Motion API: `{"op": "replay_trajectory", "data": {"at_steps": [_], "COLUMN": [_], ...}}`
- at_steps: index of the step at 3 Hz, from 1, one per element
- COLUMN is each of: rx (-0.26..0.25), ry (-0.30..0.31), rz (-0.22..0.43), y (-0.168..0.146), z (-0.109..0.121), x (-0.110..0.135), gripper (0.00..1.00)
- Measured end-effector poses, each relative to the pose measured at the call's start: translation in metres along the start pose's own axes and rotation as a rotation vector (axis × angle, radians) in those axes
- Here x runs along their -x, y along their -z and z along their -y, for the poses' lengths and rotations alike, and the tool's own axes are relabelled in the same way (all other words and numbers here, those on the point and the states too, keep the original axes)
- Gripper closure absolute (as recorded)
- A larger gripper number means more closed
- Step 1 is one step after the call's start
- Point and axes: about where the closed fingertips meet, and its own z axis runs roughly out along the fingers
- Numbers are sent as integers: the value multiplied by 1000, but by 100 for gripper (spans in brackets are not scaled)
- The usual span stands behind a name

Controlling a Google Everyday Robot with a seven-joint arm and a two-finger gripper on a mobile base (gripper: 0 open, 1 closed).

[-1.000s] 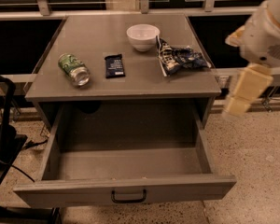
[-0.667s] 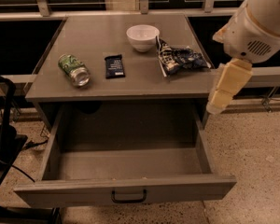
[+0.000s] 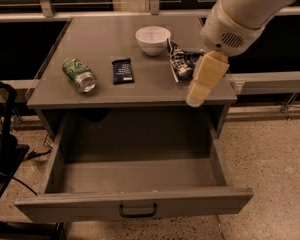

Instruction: Place green can into top drawer

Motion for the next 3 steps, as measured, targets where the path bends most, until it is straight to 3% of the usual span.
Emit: {"op": "replay_trajectory", "data": {"at_steps": [2,3], "rx": [-28,-33], "ry": [-93,-133], "rz": [30,32], "y": [-11,-10], "z": [-1,-2], "x": [73,79], "gripper": [0,0]}}
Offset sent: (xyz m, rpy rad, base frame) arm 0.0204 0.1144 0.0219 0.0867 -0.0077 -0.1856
